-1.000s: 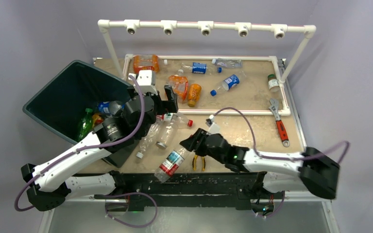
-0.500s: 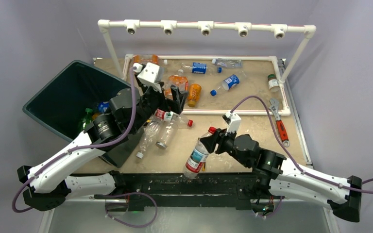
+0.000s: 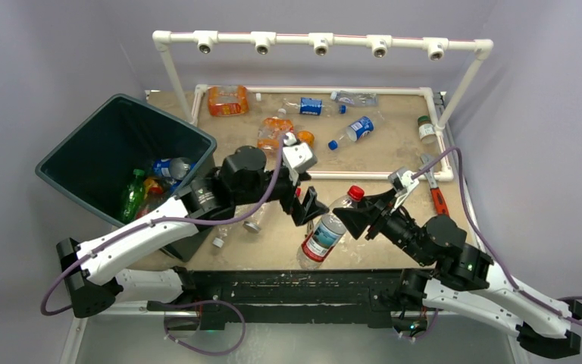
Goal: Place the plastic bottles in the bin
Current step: Pick up the plastic bottle from the corner of the board.
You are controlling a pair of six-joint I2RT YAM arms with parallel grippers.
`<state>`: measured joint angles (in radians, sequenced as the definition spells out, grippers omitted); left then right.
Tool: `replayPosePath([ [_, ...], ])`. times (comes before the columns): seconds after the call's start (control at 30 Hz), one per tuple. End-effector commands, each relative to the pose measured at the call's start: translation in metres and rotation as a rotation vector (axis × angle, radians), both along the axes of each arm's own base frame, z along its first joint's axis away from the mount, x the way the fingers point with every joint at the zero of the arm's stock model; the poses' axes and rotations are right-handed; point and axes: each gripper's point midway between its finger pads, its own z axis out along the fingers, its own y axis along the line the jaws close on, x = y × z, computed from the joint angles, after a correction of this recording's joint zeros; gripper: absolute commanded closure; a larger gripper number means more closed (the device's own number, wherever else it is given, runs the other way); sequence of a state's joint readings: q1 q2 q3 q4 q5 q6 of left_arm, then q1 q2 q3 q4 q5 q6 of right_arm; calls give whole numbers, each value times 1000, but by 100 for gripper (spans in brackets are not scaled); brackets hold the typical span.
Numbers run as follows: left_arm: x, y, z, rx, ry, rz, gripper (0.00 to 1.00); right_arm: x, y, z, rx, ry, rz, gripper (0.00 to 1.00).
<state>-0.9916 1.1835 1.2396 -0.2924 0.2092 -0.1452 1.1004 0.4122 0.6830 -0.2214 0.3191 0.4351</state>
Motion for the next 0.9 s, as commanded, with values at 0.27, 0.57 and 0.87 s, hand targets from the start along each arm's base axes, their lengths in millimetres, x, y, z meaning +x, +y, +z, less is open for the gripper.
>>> replayPosePath([
  [0.27,-55,-1,-5,-132,-16,-269,1,-13,8,55,-31,-145,105,61],
  [0.57,-70,-20,-12,-221,59,-370,1,-18,22,75,8,-229,166,62],
  [0.87,-78,-29,-12,-251,106,-402,12,-20,34,77,-6,-264,212,59],
])
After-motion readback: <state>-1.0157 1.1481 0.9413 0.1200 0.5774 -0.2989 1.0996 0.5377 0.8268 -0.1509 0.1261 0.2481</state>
